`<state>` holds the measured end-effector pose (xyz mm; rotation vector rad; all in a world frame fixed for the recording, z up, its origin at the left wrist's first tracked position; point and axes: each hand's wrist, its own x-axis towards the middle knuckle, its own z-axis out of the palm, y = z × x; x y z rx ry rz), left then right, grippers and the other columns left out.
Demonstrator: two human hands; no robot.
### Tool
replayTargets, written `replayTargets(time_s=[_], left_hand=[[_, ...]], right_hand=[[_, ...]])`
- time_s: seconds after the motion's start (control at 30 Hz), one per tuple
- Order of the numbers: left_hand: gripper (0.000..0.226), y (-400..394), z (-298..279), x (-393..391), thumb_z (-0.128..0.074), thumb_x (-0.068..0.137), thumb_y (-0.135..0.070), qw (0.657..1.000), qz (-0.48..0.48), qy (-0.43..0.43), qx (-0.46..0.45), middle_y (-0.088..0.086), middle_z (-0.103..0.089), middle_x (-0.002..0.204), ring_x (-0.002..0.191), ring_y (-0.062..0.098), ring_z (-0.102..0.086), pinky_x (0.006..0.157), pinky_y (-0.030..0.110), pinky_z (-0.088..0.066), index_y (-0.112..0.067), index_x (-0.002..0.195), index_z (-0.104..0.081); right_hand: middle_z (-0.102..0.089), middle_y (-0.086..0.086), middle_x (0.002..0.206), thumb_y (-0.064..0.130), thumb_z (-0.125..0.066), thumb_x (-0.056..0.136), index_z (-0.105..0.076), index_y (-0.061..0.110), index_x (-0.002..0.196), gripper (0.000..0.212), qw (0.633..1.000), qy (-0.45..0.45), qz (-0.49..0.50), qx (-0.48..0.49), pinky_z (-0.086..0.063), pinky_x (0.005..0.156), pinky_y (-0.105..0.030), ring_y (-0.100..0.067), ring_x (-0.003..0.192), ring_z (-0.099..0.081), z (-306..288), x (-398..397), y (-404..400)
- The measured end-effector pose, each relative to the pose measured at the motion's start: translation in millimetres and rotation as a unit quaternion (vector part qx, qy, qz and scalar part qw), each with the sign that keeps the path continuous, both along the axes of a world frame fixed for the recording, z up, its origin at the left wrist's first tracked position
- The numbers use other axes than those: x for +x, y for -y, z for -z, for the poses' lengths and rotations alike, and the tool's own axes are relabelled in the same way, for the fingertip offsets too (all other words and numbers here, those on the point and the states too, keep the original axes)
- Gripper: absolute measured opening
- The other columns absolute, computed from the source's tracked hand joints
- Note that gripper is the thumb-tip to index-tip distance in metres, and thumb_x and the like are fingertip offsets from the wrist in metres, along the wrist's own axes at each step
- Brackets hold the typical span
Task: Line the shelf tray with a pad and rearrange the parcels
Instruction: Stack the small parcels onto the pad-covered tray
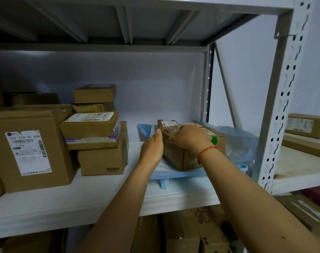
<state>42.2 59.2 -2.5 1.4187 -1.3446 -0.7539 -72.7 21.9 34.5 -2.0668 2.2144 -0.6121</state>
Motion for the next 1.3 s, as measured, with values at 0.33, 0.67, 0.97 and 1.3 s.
replayTargets(time_s=[0.33,0.67,0.97,1.3], left_hand=[[0.066,14.1,9.3,0.8,-0.019,0.098,-0.056,0.998,0.011,-0.033,0.047,0.012,-0.05,0.141,0.129,0.027,-0.048,0.111,0.039,-0.036,-0.012,0.138,-0.046],[0.067,22.5,12.8,-0.3,-0.024,0.094,-0.062,0.995,-0.001,-0.081,0.05,0.013,-0.059,0.13,0.118,0.028,-0.057,0.103,0.046,-0.046,-0.014,0.132,-0.051],[0.066,24.6,7.1,1.1,-0.024,0.095,-0.062,0.987,-0.019,-0.127,0.097,0.013,-0.066,0.115,0.104,0.029,-0.063,0.09,0.042,-0.055,-0.012,0.122,-0.057],[0.072,21.8,14.1,1.3,-0.018,0.092,-0.066,0.991,-0.009,-0.09,0.097,0.014,-0.067,0.113,0.101,0.028,-0.065,0.093,0.044,-0.054,-0.014,0.121,-0.059]], right_hand=[[-0.063,-0.009,0.117,0.069,-0.055,0.079,-0.055,0.018,0.126,0.069,0.999,-0.016,-0.04,0.026,-0.051,0.091,-0.043,-0.029,0.1,-0.059,-12.6,3.7,-2.9],[-0.062,-0.012,0.115,0.076,-0.041,0.083,-0.061,0.014,0.117,0.073,0.995,-0.089,0.001,-0.053,-0.04,0.073,-0.034,-0.027,0.101,-0.06,-7.3,18.3,-12.5],[-0.056,-0.007,0.099,0.072,-0.047,0.083,-0.059,0.015,0.12,0.069,0.986,-0.164,-0.002,-0.007,-0.052,0.086,-0.038,-0.028,0.1,-0.061,-22.5,25.6,-15.4],[-0.057,-0.019,0.129,0.069,-0.019,0.093,-0.054,0.008,0.131,0.08,0.997,-0.07,0.034,-0.027,-0.043,0.088,-0.041,-0.035,0.114,-0.055,-0.8,24.9,-3.3]])
